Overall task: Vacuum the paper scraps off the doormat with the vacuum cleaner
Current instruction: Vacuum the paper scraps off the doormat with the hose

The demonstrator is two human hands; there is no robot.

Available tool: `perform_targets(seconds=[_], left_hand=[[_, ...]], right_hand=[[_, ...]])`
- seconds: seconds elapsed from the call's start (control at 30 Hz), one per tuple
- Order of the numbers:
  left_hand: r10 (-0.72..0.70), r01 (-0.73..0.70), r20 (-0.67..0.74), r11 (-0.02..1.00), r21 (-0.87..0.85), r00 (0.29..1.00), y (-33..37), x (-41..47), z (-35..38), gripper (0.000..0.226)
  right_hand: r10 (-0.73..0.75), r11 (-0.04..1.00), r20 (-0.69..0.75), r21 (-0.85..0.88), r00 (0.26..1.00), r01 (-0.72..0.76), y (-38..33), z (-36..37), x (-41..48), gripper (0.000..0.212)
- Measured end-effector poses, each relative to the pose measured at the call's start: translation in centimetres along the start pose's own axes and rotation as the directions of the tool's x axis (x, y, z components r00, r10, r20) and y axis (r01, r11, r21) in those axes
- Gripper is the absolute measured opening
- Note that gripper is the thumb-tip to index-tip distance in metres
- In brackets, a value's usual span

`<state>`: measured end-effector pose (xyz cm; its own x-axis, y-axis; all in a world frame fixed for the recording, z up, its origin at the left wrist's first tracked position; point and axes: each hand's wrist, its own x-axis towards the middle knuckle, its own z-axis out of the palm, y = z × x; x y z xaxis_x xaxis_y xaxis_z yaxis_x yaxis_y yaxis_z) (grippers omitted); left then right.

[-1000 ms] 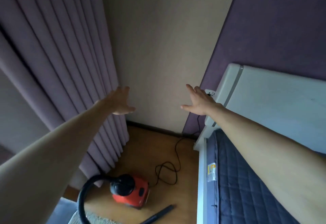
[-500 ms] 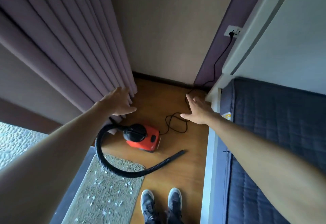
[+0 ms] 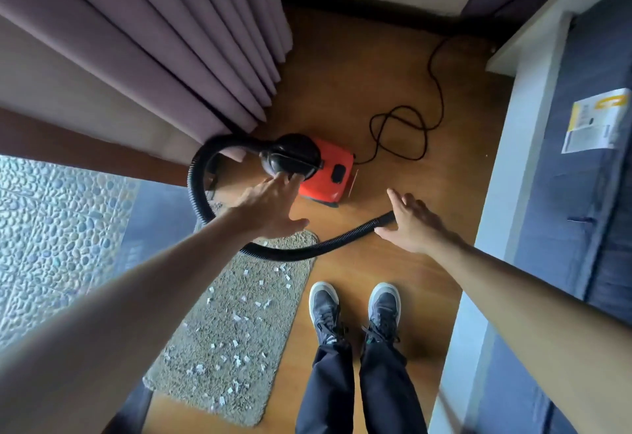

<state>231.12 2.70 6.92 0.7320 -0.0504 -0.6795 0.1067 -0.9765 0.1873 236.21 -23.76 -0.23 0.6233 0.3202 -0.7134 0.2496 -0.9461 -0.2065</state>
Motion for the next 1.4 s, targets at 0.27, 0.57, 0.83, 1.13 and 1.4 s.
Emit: perform_targets(seconds=[0.27, 0.57, 0.83, 1.13, 1.4], left_hand=[[-0.011, 0.017, 0.208, 0.999, -0.027, 0.978, -3.3, 6.1, 17.4, 0.09], [0.046, -0.049, 0.235, 0.999, 0.005, 0.971, -5.1, 11.7, 27.9, 0.088], [0.101, -0.106, 0.182, 0.994, 0.017, 0.978, -5.5, 17.4, 33.3, 0.087], [0.114, -0.108, 0.155, 0.993, -0.051, 0.981, -5.3, 21.0, 37.6, 0.079], [0.157, -0.142, 0.083, 0.977, -0.16, 0.984, -6.6, 21.4, 40.5, 0.051]], right_hand=[[-0.008, 0.999, 0.161, 0.036, 0.987, 0.002, 2.0, 13.3, 6.1, 0.089], [0.069, 0.979, 0.195, 0.173, 0.978, -0.104, 2.5, 22.5, 11.4, 0.088], [0.102, 0.964, 0.191, 0.223, 0.976, -0.145, 2.7, 27.5, 16.7, 0.081], [0.257, 0.919, 0.113, 0.278, 0.96, -0.279, 3.2, 31.3, 20.8, 0.07], [0.609, 0.269, 0.351, 0.753, 0.712, -0.601, 1.4, 33.9, 26.3, 0.078]])
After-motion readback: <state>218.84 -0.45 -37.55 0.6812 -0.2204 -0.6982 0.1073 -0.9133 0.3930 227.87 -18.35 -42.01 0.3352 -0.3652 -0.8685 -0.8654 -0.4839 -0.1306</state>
